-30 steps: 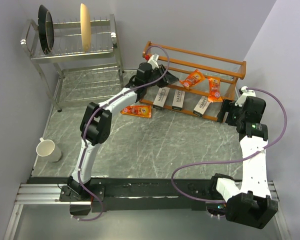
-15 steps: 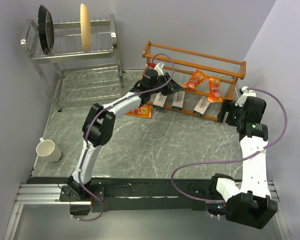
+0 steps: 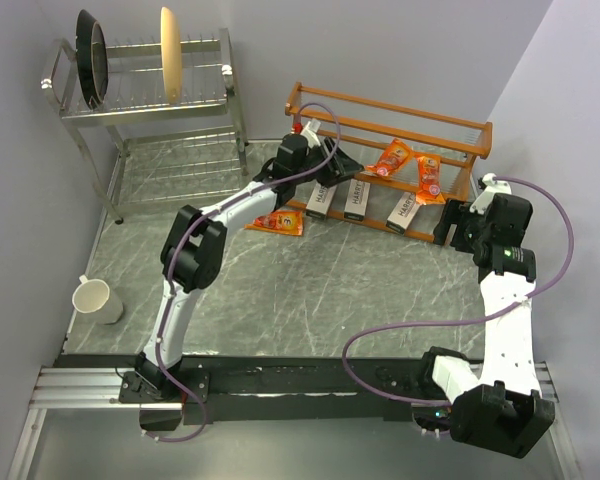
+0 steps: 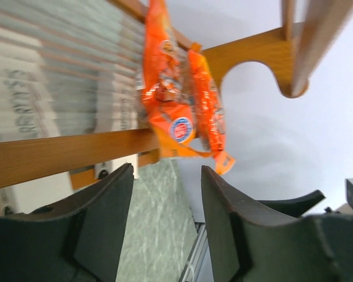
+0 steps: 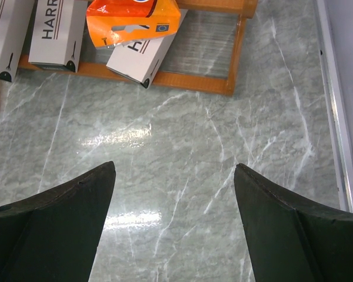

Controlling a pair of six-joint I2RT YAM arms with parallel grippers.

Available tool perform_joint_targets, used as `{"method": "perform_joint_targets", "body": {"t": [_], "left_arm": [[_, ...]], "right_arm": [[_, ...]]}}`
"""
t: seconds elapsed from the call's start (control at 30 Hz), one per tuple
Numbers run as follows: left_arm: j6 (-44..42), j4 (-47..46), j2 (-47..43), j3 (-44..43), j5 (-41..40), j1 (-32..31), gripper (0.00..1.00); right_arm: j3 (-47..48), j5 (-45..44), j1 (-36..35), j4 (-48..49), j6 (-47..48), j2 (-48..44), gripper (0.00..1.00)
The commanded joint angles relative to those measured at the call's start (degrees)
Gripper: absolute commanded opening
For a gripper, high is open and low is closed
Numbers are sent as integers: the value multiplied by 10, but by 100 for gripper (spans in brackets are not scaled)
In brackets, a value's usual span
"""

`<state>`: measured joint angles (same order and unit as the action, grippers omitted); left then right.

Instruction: Place and organize the shaving razors onto the shelf

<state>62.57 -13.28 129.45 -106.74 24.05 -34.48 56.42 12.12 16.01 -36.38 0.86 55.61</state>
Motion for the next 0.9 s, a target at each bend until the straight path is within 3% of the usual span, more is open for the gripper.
{"method": "perform_joint_targets", "body": {"t": [0.0, 0.4, 0.5, 0.67, 0.87], "left_arm": [[18, -48, -1, -47, 8, -19, 53], [62, 8, 25, -70, -42, -31, 46], [69, -3, 20, -75, -35, -31, 40], [94, 3, 14, -88, -19, -31, 57], [113, 8, 21, -86, -25, -29, 63]], "right_arm": [[4, 4, 4, 19, -7, 3, 89], [14, 1, 6, 18, -7, 11, 89], [16, 1, 7, 18, -7, 13, 89], [8, 4, 9, 22, -7, 14, 89], [8, 3, 10, 23, -7, 21, 89]]}}
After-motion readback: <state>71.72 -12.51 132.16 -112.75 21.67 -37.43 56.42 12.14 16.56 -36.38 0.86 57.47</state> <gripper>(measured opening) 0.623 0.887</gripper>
